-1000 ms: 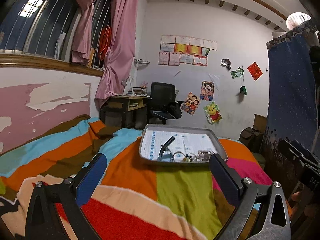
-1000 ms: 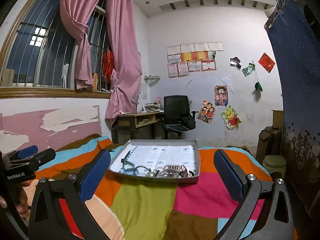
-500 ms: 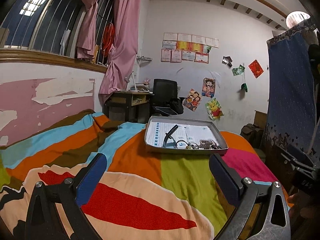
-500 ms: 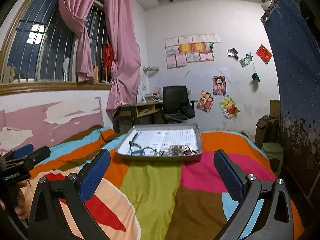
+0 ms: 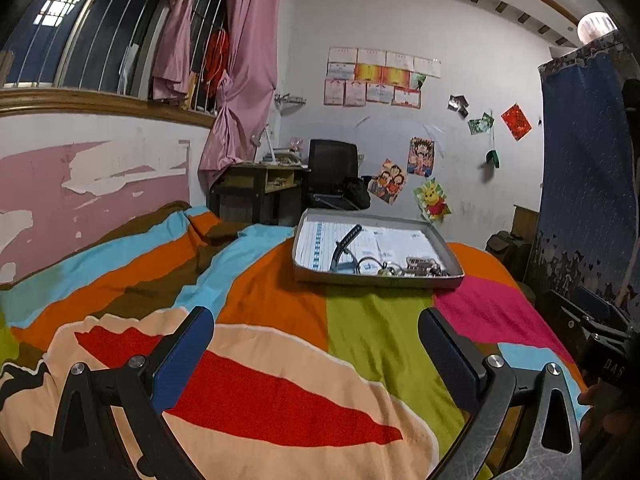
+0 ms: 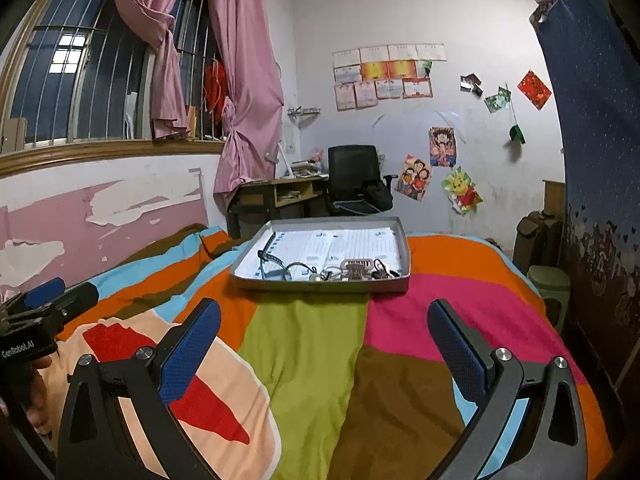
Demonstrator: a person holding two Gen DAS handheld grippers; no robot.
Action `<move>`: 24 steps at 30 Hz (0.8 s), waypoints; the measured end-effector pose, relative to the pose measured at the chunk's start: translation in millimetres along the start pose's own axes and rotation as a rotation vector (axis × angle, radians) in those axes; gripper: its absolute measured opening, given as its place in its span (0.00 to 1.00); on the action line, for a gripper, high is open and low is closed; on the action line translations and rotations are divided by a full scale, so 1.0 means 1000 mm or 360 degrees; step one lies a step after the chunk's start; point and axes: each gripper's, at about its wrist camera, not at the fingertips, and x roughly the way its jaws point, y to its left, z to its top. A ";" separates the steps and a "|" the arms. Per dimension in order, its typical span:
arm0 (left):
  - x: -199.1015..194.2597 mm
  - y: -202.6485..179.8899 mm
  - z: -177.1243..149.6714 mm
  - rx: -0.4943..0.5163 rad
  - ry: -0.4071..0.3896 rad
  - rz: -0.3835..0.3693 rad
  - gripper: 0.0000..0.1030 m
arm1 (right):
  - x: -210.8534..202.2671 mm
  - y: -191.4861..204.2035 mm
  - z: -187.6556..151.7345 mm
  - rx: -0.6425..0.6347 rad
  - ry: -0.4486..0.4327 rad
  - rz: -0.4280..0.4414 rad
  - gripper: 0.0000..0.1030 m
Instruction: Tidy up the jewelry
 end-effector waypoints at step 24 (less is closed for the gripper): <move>0.012 0.002 -0.005 -0.0006 0.0077 0.0038 1.00 | 0.015 -0.002 -0.014 0.0043 0.0097 -0.0011 0.99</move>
